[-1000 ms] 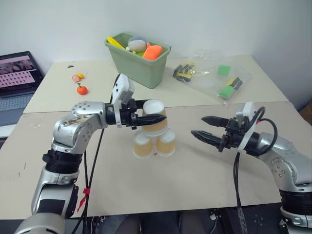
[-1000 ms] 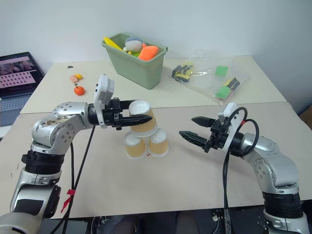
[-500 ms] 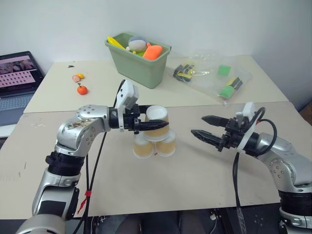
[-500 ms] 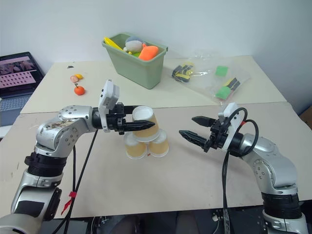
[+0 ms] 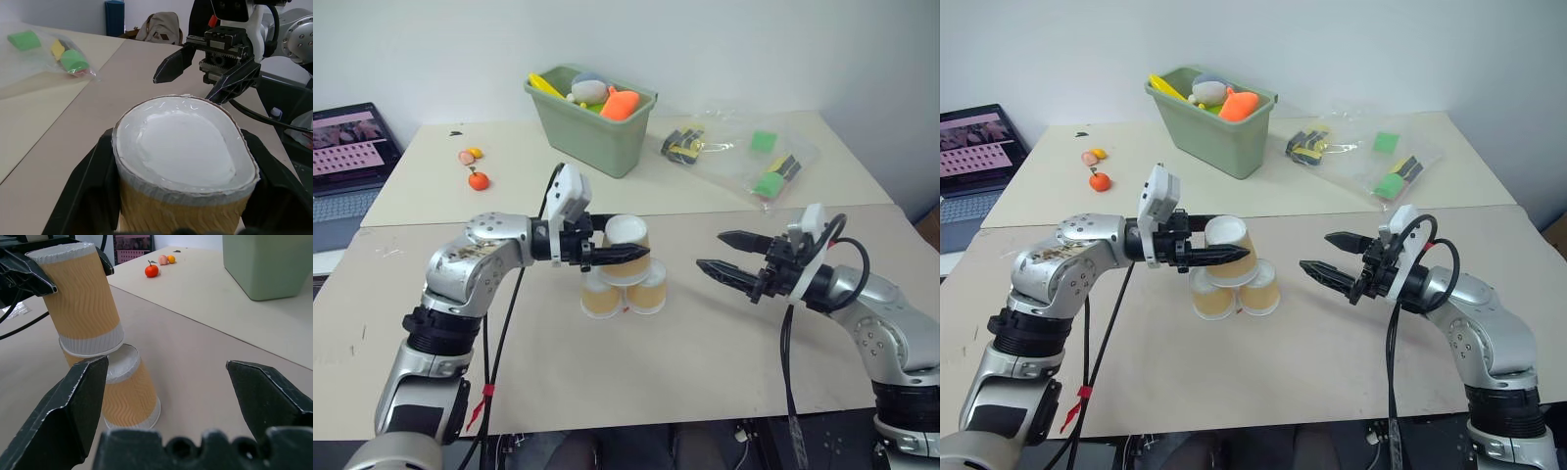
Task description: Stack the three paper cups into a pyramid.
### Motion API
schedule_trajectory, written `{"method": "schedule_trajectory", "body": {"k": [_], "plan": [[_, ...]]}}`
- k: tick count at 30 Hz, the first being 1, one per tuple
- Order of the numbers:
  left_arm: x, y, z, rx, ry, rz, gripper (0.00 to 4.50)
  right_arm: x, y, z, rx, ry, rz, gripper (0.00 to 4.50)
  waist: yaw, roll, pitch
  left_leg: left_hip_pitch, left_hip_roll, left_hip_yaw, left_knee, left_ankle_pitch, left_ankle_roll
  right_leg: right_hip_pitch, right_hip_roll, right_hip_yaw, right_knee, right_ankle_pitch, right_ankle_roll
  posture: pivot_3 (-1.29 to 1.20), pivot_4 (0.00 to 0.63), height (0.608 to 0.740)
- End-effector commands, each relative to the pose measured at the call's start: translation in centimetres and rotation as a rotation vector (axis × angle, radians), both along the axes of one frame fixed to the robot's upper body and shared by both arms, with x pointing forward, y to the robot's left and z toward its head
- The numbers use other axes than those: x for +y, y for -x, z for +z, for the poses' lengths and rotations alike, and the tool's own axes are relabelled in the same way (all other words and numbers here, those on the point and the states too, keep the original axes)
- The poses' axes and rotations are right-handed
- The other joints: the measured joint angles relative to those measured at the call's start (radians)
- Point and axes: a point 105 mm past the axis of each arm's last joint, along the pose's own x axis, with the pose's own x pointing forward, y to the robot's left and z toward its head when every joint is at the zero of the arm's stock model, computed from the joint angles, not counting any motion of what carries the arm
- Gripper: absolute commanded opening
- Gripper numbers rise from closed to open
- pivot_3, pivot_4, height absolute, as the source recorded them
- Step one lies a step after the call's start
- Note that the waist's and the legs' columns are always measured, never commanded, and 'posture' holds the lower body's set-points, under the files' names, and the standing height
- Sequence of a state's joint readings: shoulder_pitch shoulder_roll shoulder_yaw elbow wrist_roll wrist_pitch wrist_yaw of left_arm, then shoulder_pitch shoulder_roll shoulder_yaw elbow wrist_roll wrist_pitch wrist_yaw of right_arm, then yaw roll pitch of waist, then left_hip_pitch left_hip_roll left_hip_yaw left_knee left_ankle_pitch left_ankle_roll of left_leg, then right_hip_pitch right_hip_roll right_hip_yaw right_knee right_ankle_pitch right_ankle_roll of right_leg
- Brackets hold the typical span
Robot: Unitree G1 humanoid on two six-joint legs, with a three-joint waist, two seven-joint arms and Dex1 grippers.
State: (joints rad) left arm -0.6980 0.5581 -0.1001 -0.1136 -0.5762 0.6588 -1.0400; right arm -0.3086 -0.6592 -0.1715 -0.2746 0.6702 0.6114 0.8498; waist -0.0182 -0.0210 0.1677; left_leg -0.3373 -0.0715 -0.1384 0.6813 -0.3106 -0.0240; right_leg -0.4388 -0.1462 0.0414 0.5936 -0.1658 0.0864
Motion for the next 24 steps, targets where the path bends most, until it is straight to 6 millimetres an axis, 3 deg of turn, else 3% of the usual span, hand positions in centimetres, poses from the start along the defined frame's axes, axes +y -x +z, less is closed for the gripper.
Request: {"method": "schedule_trajectory", "body": {"k": [1, 11, 20, 24], "plan": [[0.4, -0.2, 1.2, -0.071, 0.006, 0.040, 4.48, -0.1, 0.1, 1.5, -0.072, -0.008, 0.005, 4.50, 0.001, 0.000, 0.000, 0.000, 0.000, 0.000, 0.000, 0.000, 0.000, 0.000, 0.000, 0.000, 0.000, 0.000, 0.000, 0.00, 0.150, 0.740], [0.7, 0.1, 2.9, -0.103, 0.069, 0.040, 4.48, -0.2, -0.2, 1.6, -0.067, -0.009, 0.013, 4.50, 0.000, 0.000, 0.000, 0.000, 0.000, 0.000, 0.000, 0.000, 0.000, 0.000, 0.000, 0.000, 0.000, 0.000, 0.000, 0.00, 0.150, 0.740], [1.3, 1.3, 6.1, -0.152, 0.182, 0.046, 4.48, 0.0, -0.4, 1.9, -0.064, -0.008, 0.040, 4.50, -0.001, 0.000, 0.000, 0.000, 0.000, 0.000, 0.000, 0.000, -0.001, 0.000, 0.000, 0.000, 0.000, 0.000, 0.000, 0.00, 0.150, 0.740], [3.2, 1.1, 8.6, -0.189, 0.309, 0.144, 4.48, 0.1, -0.6, 2.0, -0.068, -0.003, 0.043, 4.50, -0.002, 0.000, 0.000, 0.000, 0.000, 0.000, 0.000, 0.000, -0.001, 0.000, 0.000, 0.000, 0.000, 0.000, 0.000, 0.00, 0.150, 0.740]]}}
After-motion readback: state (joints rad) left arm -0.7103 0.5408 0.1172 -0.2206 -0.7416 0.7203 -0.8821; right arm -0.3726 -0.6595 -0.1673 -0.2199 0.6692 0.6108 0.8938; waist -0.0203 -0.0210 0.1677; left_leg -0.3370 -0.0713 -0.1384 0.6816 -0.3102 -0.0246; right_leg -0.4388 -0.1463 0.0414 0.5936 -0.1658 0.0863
